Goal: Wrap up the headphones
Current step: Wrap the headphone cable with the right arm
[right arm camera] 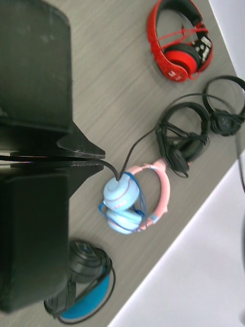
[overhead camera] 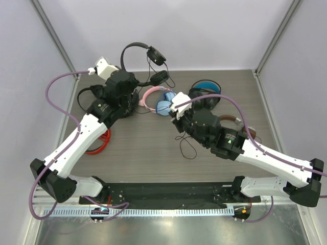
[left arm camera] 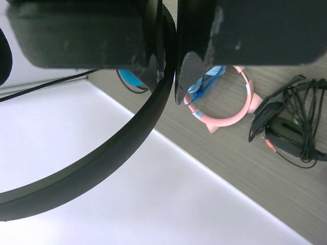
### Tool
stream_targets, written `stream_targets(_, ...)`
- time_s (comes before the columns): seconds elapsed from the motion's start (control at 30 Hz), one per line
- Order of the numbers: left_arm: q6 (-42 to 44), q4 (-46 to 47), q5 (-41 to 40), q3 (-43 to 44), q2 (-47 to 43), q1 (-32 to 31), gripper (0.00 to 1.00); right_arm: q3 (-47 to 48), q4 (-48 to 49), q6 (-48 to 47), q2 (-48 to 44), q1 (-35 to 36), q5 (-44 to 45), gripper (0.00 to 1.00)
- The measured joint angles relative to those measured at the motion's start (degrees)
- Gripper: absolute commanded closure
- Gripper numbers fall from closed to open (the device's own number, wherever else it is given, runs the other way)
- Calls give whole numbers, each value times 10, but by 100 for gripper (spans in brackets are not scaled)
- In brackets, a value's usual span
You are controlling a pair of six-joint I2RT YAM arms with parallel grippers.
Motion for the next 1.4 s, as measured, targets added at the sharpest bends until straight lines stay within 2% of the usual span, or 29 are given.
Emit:
stream_targets(0.23, -13, 7, 1, 10, 0, 1, 100, -37, 19, 44, 1, 27, -1, 99)
stream_targets(0.27, -13, 6, 2, 11, 0, 2, 100, -46, 26, 52, 2, 28, -1, 95)
stream_targets(0.33, -13, 7, 4, 14, 0, 3, 100, -65, 32, 66, 4, 30, 8, 64)
stream_targets(0.37, -12, 7, 5, 17, 0, 4, 100, -73, 34, 73, 7, 30, 17, 37)
stream_targets(0.43, -12, 5, 9, 23, 0, 6, 100, -95, 35, 76, 10, 29, 41, 24)
stream_targets(0.47, -12, 2, 11, 28, 0, 7, 100, -106, 31, 80, 10, 28, 52, 15)
stream_targets(0.57, -12, -17, 22, 50, 0, 11, 100, -131, 20, 87, 5, 21, 70, 8)
stream_targets(0.67, -15, -23, 37, 58, -5, 15, 100, -140, 10, 93, -22, 11, 73, 3)
stream_targets(0.77, -21, -27, 50, 56, -13, 19, 100, -134, 17, 99, -67, -4, 62, 2)
stream_targets(1.07, -24, -32, 85, 56, -17, 25, 100, -95, 108, 153, -94, -88, -62, 4)
stream_targets(1.23, -21, -34, 92, 56, -17, 25, 100, -33, 123, 189, -71, -99, -82, 17)
stream_targets(1.4, -13, -35, 94, 56, -17, 26, 100, 32, 135, 237, -67, -104, -66, 20)
